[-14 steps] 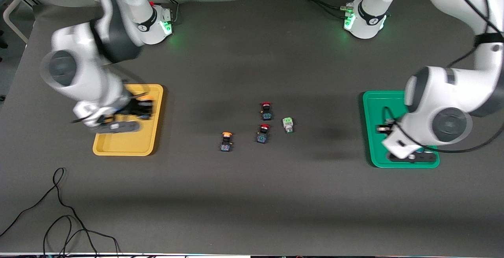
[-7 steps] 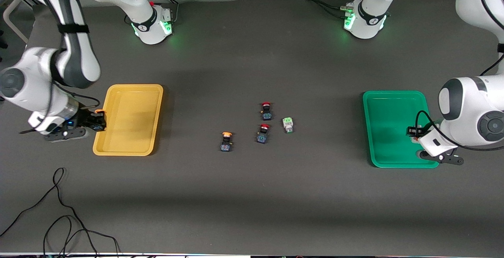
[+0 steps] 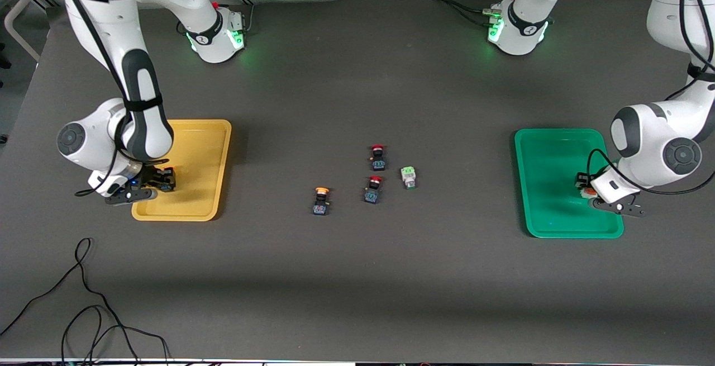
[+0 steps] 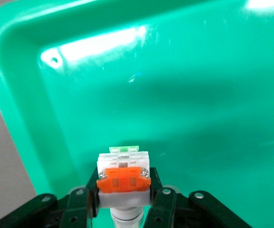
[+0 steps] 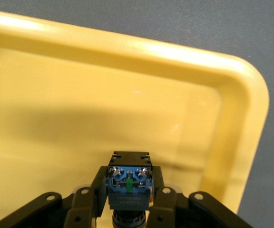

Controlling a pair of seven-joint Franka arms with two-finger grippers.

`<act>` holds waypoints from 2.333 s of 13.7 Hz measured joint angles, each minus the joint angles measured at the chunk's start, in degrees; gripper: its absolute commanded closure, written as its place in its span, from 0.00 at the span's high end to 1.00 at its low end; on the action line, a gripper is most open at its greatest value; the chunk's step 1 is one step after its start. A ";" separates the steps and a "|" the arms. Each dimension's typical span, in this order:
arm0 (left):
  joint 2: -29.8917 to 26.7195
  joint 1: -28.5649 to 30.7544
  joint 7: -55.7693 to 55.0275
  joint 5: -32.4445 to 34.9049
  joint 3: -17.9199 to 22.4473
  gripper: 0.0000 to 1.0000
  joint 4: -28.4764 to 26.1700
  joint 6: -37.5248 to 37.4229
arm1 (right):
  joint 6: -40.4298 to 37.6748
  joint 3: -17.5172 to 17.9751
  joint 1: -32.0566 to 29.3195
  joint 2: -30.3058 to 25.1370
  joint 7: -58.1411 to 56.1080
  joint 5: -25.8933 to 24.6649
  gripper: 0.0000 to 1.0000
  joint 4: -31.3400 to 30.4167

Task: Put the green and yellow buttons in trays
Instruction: 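Place the buttons in the yellow and green trays with right and left grippers, then grasp the second yellow button and the green-top button with right and left grippers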

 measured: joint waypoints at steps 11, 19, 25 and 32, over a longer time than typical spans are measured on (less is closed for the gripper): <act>-7.85 -8.88 -22.83 -2.47 -9.15 0.96 3.90 -16.27 | -34.30 -11.70 11.68 -2.56 20.31 -13.22 0.99 23.99; 0.61 -25.97 -57.65 -7.33 -14.33 0.94 11.31 -11.00 | -38.88 -6.50 24.38 -1.36 49.66 -12.32 1.00 33.60; 9.53 -33.36 -69.02 -7.23 -14.17 0.94 16.04 -4.06 | -28.84 5.56 24.63 7.88 67.70 -11.08 1.00 42.47; 12.16 -34.96 -74.23 -2.69 -13.95 0.00 16.33 -2.60 | -14.21 7.37 21.60 18.06 57.78 -0.88 1.00 41.28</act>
